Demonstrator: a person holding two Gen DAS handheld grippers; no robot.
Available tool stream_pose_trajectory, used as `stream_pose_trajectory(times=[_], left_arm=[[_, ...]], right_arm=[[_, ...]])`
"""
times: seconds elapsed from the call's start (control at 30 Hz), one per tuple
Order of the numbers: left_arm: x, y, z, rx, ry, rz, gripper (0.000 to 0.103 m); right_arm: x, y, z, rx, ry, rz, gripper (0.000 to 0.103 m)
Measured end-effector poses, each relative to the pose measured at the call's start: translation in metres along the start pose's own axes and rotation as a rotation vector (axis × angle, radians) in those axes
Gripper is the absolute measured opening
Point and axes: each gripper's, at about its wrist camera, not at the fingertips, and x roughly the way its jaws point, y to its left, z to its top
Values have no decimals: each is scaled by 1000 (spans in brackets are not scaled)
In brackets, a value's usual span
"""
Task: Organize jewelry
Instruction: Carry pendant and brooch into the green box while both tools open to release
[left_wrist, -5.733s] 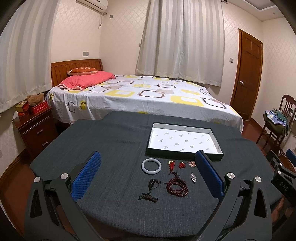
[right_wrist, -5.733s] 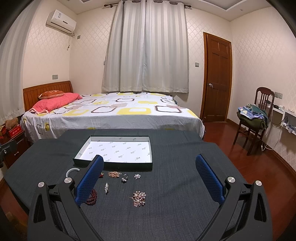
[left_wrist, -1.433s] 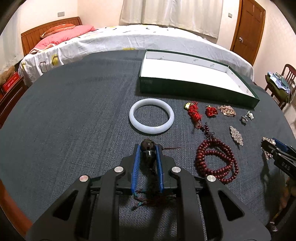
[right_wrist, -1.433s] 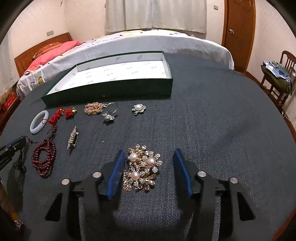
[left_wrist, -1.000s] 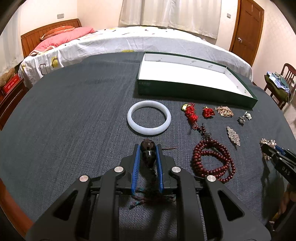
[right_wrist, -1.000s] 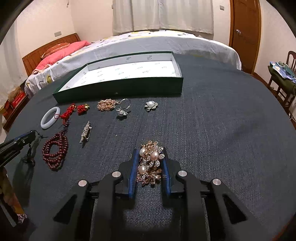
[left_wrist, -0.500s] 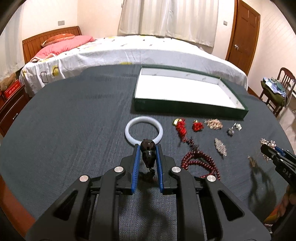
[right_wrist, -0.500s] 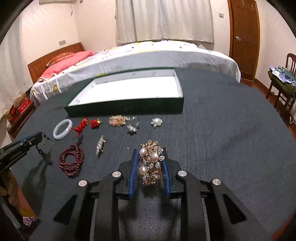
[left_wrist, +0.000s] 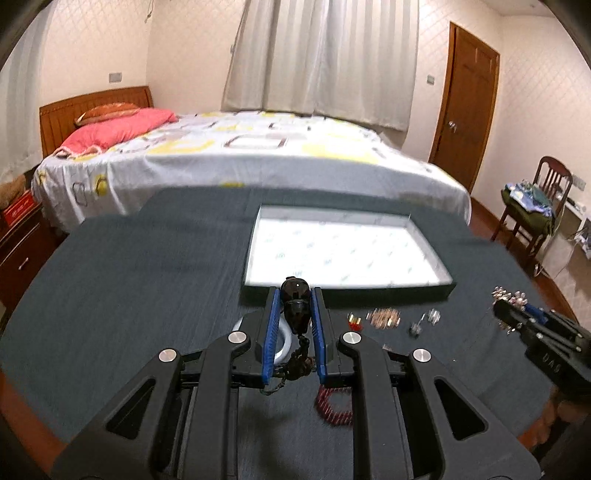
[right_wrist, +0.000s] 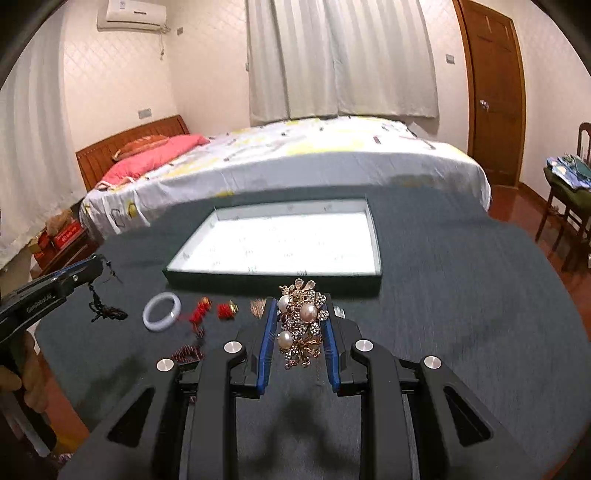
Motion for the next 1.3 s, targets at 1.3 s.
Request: stream_pose_trajectory(times=[1.3], left_arm=[[242,-64,32,86,279,-43,17]], right_arm=[[193,-44,36,56,243,-35,24]])
